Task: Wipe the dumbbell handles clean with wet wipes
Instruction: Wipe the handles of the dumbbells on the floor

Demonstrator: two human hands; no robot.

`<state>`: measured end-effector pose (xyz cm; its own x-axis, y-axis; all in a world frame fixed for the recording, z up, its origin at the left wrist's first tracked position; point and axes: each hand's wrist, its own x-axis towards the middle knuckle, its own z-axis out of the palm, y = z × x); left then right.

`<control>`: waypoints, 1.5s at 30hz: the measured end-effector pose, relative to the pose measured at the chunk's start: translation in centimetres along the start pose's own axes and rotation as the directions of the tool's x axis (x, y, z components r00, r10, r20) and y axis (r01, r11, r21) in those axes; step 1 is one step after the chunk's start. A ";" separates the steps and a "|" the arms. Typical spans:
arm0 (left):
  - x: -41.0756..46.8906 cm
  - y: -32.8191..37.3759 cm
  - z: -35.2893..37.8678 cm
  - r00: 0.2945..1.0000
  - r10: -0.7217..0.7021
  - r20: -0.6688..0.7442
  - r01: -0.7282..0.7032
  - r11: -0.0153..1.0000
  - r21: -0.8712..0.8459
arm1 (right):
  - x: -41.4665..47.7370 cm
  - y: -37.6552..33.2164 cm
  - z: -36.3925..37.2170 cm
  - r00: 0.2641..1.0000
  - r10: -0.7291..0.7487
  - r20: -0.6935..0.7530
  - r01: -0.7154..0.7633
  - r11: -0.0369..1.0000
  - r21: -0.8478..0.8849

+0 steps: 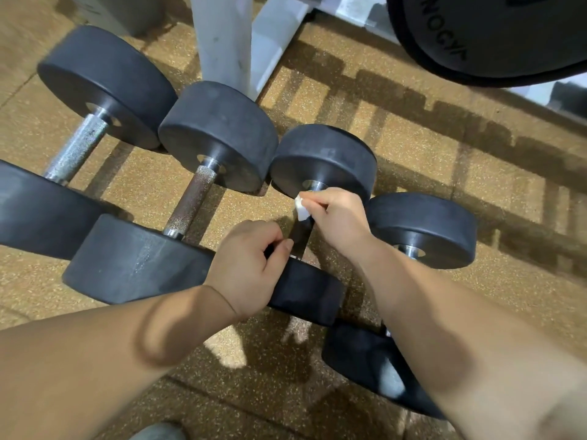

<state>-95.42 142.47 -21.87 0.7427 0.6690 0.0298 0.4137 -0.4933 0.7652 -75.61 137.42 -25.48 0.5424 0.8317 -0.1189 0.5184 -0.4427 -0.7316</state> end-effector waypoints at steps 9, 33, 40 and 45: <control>0.1 -0.5 0.1 0.999 0.051 -0.017 -0.052 0.998 -0.021 | -3.6 -0.5 -0.8 0.940 -0.126 0.319 0.130 0.991 0.008; 0.1 -0.3 0.2 1.000 -0.018 0.001 0.018 1.000 -0.016 | -3.2 -1.8 0.0 0.976 -0.071 0.207 0.094 0.990 -0.105; 0.0 -0.2 0.2 1.000 -0.016 0.008 0.016 1.000 -0.009 | 0.9 -1.0 -0.2 0.998 0.057 -0.008 -0.058 0.991 -0.124; 0.2 -0.4 0.1 0.999 -0.018 0.027 0.019 0.999 -0.033 | -1.1 -1.9 -0.3 0.987 0.035 0.160 -0.020 0.995 -0.096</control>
<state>-95.42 142.73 -22.18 0.7488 0.6628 -0.0011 0.4102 -0.4621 0.7863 -77.00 137.30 -23.79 0.4477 0.8584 -0.2504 0.5682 -0.4893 -0.6616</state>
